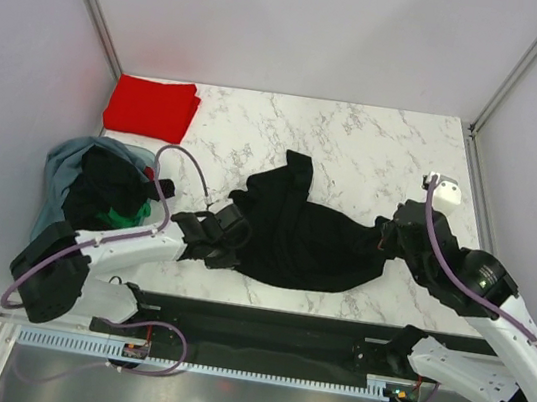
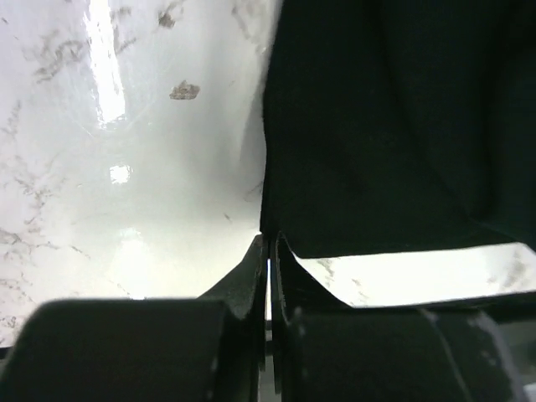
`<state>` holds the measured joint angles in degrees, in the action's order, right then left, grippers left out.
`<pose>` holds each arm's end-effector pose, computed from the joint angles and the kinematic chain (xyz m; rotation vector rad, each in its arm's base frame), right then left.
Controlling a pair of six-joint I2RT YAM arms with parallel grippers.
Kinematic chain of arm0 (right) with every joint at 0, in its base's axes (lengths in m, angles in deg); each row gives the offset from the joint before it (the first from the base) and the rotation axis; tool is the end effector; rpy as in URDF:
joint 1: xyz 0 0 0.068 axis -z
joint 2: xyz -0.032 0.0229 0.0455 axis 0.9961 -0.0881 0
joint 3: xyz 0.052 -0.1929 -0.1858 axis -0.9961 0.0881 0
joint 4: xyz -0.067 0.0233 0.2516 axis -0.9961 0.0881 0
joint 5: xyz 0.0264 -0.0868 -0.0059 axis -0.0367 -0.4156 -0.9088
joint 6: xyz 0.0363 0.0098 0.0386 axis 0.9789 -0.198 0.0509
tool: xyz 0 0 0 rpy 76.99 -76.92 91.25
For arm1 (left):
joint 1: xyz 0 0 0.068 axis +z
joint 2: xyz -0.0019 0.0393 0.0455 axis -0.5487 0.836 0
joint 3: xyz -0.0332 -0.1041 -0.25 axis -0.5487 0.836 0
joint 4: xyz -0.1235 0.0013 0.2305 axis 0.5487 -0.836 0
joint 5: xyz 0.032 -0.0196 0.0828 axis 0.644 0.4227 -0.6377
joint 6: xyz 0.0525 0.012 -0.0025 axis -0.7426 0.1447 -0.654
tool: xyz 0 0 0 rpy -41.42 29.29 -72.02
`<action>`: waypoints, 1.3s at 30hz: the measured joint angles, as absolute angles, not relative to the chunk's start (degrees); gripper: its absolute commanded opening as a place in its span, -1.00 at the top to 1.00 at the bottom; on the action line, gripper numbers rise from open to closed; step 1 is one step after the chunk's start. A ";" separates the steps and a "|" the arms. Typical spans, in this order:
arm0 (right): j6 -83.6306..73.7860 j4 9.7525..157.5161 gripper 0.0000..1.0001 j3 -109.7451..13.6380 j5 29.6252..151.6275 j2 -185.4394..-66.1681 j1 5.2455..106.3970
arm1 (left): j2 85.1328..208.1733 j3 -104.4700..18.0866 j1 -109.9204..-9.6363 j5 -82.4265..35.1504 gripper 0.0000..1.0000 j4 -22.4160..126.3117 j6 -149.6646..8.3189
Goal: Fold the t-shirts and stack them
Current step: Flatten the tshirt out
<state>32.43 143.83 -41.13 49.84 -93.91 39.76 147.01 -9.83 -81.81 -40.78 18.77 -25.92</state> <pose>0.1098 0.0829 0.3832 0.2702 2.1479 0.2292 0.1550 -0.1670 0.1688 -0.2303 2.7623 -0.2953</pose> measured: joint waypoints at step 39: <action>2.48 120.47 1.00 -82.11 61.90 -81.04 39.82 | 120.48 -86.94 -81.81 -54.23 0.96 -5.71 -56.89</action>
